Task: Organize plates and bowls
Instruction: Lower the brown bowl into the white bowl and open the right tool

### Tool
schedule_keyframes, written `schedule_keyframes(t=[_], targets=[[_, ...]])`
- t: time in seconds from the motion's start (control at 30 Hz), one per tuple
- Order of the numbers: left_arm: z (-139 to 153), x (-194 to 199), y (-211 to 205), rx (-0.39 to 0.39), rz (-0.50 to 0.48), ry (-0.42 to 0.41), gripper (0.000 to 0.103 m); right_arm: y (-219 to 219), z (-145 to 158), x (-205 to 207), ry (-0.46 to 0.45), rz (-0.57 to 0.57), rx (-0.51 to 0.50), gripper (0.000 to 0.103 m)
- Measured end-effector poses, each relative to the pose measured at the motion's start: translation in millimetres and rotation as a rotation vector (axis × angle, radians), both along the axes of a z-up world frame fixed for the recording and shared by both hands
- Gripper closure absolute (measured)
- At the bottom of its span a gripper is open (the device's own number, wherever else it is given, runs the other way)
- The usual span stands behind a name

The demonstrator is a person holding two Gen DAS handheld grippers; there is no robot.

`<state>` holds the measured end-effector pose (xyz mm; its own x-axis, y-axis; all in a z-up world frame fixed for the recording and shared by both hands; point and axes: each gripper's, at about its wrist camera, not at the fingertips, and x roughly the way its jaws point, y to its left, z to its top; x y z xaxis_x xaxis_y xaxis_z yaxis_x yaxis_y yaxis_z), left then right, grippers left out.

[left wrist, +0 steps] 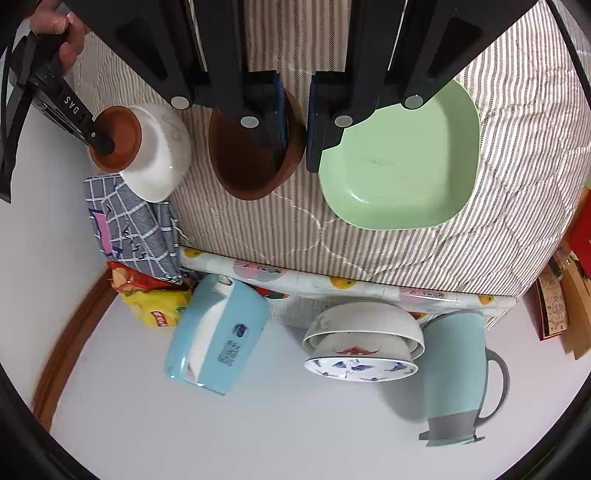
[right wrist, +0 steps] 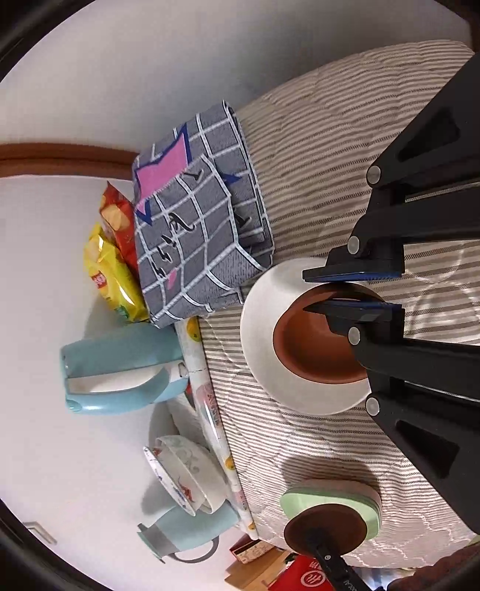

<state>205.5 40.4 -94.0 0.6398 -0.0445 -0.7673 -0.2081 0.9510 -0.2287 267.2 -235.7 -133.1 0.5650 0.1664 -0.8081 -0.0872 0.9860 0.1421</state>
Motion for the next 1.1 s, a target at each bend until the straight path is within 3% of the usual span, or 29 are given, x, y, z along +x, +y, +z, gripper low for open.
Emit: schedule_keyframes(t=[0.57,1.1], targets=[[-20.7,20.8,4.6,-0.038,-0.002,0.031,0.093,25.2,-32.9,31.3,0.070,0.024,-0.046,0.094],[-28.5,30.1,4.1,-0.054,-0.024,0.042,0.093,31.7,-42.6,47.0,0.125,0.041,-0.113,0.094]])
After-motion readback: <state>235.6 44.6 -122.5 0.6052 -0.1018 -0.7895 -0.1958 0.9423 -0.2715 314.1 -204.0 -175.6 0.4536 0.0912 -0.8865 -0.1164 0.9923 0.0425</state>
